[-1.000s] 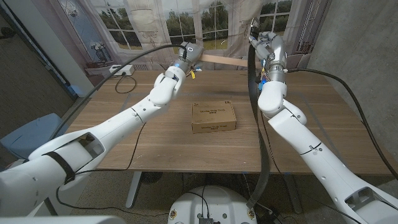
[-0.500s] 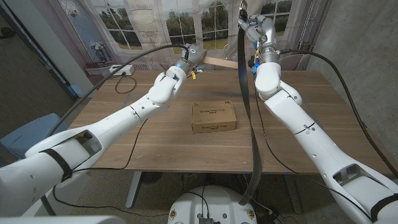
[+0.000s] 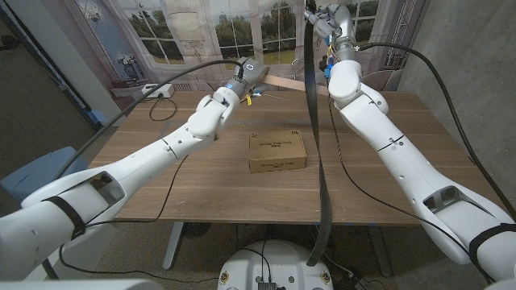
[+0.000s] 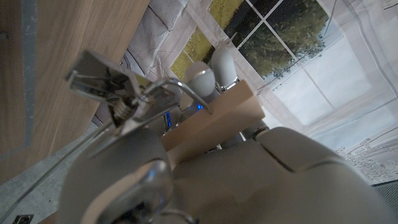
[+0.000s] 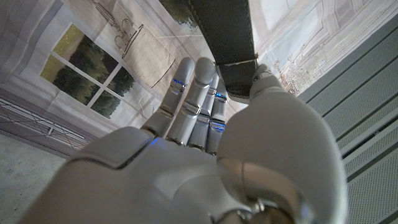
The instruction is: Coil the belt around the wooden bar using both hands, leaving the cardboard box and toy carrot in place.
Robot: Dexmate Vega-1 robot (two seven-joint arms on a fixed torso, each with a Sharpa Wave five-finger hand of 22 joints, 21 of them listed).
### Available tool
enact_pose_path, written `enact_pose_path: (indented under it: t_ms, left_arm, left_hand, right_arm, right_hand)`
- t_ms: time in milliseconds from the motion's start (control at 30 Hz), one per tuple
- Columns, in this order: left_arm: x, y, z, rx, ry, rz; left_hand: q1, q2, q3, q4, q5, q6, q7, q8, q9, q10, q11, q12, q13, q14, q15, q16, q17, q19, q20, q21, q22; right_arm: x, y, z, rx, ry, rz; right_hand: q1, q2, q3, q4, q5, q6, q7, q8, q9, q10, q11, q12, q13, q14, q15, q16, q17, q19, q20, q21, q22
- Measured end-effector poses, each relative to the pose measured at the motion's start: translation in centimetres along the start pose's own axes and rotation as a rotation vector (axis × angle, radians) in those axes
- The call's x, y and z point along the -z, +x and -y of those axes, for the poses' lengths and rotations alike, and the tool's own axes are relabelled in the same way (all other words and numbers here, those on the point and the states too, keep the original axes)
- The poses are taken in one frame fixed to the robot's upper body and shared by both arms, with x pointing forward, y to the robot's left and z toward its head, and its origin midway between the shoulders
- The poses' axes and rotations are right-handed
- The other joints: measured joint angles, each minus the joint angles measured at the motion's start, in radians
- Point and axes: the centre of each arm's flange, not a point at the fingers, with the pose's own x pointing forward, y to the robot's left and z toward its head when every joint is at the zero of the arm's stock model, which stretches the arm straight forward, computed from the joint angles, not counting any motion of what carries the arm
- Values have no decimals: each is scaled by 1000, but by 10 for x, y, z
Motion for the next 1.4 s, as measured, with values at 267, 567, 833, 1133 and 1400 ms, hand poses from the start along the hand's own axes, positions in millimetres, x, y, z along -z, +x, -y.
enact_pose_path:
  t_ms: [267,567,833,1133,1400]
  left_arm:
    - [6,-11,-7,-41,5,-13]
    - [14,-23,-11,-72,17,-49]
    - [24,-31,-16,-114,45,-107]
    - [28,-32,-21,-151,60,-148]
    - [29,-28,-14,-161,58,-170]
  left_hand:
    - [0,0,0,0,0,0,0,0,0,0,0,0,0,0,0,0,0,0,0,0,0]
    - [0,0,0,0,0,0,0,7,-3,-1,2,0,0,0,0,0,0,0,0,0,0]
    - [0,0,0,0,0,0,0,7,-5,-1,2,0,0,0,0,0,2,0,0,0,3]
    - [0,0,0,0,0,-5,-5,15,-9,-4,-2,0,0,0,0,4,3,0,0,0,3]
    - [0,0,0,0,0,-5,-5,19,-9,-2,-4,0,0,0,0,4,0,0,0,0,0]
  right_arm:
    - [11,13,-4,-1,-151,-55]
    - [28,19,-3,24,-294,-128]
    - [38,24,-4,-56,-411,-174]
    - [28,37,-11,-274,-535,-176]
    - [26,46,-26,-526,-575,-224]
  right_hand:
    - [0,0,0,0,0,0,0,0,0,7,7,-2,1,0,0,0,-2,0,0,0,0]
    - [1,-1,0,0,0,0,0,0,0,11,11,-8,9,0,0,0,-5,0,0,6,-5]
    - [3,-3,0,0,0,0,0,0,0,11,11,-11,10,0,0,8,-4,0,0,6,-5]
    - [3,-3,0,0,0,0,0,0,0,11,11,-15,13,-6,2,8,-4,-17,2,6,-5]
    - [7,-7,0,0,-1,0,0,0,0,18,18,-19,13,-13,2,8,-4,-16,2,9,-4]
